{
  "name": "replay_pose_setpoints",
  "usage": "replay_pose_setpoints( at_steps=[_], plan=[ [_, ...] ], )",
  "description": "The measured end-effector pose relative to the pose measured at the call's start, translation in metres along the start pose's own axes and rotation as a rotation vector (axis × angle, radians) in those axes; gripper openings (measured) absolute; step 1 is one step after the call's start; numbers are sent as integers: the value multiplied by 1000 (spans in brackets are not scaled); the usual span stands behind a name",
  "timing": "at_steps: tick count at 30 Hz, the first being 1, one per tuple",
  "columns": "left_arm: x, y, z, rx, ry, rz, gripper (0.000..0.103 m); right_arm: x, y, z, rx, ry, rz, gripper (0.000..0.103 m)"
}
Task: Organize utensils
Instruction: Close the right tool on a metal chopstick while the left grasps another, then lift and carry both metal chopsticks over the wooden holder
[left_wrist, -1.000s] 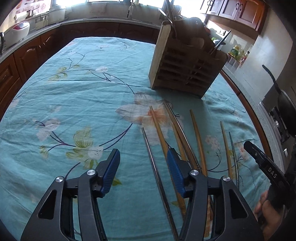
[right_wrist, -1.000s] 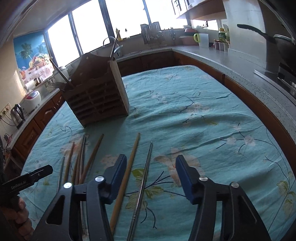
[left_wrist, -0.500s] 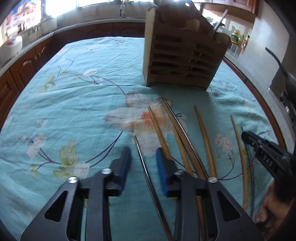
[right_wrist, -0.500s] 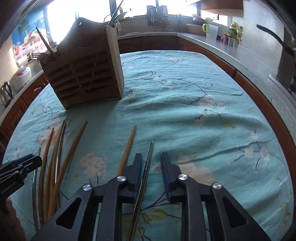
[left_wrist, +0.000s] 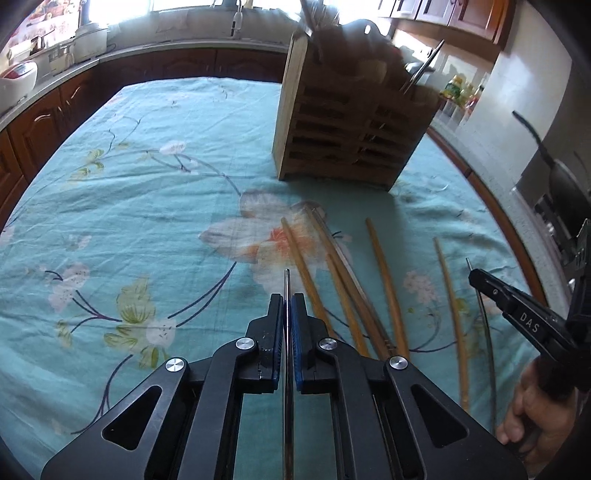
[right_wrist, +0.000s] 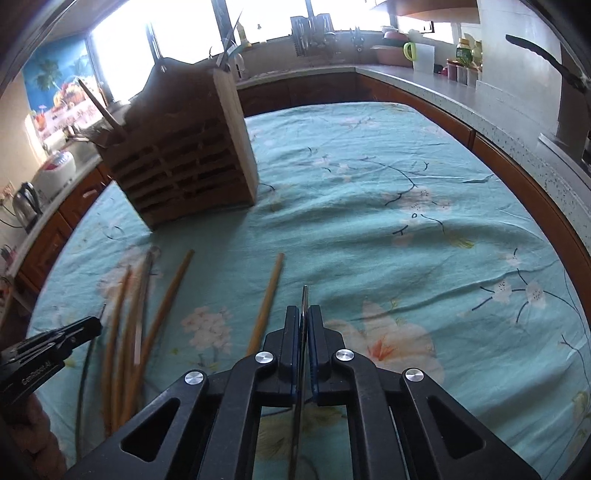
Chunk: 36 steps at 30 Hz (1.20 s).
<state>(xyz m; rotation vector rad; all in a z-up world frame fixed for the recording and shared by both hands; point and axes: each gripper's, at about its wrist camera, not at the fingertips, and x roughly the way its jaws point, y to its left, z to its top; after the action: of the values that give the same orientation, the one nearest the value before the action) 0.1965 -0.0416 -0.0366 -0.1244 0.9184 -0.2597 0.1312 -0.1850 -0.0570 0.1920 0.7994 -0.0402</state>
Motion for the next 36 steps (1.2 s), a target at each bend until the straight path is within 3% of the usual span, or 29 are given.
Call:
replay_pose_setpoints(
  at_steps=[21,28,36],
  plan=[
    [-133,4,29,-25,-279,-130,4,-130,17,34,10,-312,139,4],
    [-148,11,37,-42,-316,-144,4,-152,19,45,6,-377,163,4],
    [-156,11,45,-40,-347,-150,4,-154,21,53,2,-391,181,4]
  ],
)
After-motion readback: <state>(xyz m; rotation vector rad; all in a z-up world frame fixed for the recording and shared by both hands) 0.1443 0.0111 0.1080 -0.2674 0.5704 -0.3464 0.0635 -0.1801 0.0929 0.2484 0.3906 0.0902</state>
